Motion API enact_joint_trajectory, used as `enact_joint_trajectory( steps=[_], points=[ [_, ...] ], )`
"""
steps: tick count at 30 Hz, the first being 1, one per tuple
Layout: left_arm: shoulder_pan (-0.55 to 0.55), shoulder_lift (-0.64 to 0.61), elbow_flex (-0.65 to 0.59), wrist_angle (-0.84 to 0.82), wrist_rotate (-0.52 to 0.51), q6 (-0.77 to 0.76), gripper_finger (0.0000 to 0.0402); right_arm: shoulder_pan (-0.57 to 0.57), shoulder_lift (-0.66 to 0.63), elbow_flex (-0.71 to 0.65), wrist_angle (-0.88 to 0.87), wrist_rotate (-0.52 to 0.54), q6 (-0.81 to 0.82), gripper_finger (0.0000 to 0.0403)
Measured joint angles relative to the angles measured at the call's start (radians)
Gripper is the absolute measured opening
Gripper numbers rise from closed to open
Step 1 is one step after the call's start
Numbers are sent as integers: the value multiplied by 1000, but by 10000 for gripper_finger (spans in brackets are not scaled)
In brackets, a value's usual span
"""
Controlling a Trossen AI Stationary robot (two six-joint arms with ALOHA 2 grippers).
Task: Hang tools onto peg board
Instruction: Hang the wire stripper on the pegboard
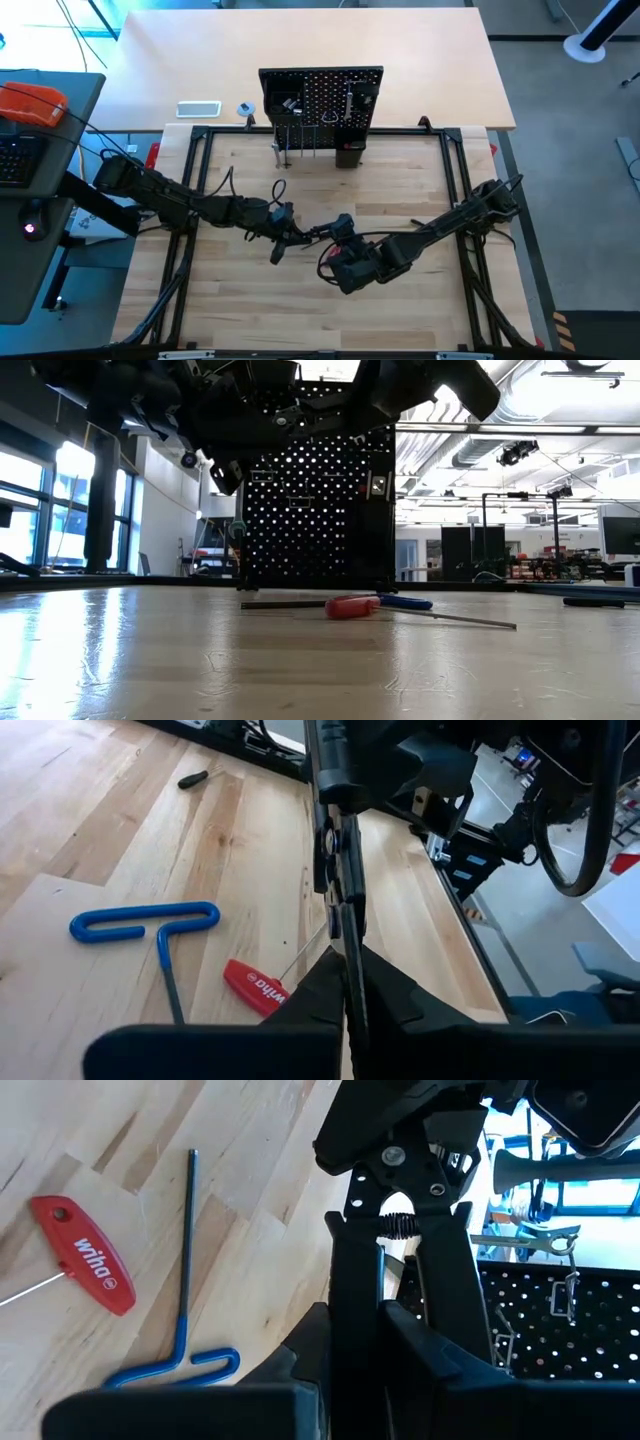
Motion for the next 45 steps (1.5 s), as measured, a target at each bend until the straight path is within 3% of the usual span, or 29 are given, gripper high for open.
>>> enact_joint_trajectory(
  steps=[7,15,45],
  points=[
    [0,0,0,2,1,-1,1,0,0,0,-9,-5,28,53],
    [-1,0,2,6,1,8,0,0,0,0,-26,-17,60,88],
    [-2,-6,7,-21,2,37,0,65,-55,-3,-146,-20,207,94]
  ],
)
